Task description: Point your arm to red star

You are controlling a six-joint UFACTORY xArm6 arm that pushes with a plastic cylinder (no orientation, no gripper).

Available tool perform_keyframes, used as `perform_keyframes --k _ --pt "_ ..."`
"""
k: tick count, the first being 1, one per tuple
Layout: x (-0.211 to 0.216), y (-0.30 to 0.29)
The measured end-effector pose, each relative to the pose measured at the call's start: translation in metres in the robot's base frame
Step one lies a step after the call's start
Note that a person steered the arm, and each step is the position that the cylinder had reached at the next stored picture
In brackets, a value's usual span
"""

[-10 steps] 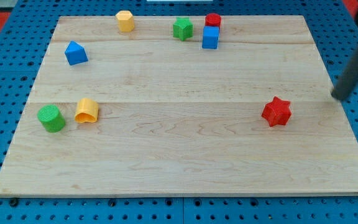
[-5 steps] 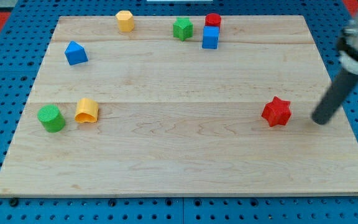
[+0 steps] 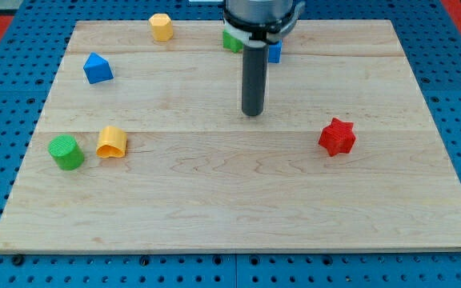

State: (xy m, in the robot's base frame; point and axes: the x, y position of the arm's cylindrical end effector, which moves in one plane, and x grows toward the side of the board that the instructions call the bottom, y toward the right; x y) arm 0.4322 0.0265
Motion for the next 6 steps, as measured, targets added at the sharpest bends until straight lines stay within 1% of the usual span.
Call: perform_keyframes --k 1,2,3,4,5,6 --pt "0.103 -0.034" --pt "0.069 -0.04" --pt "0.026 -0.011" --pt "0.109 -0.011" --pt "0.124 0.028" --pt "0.091 0.086"
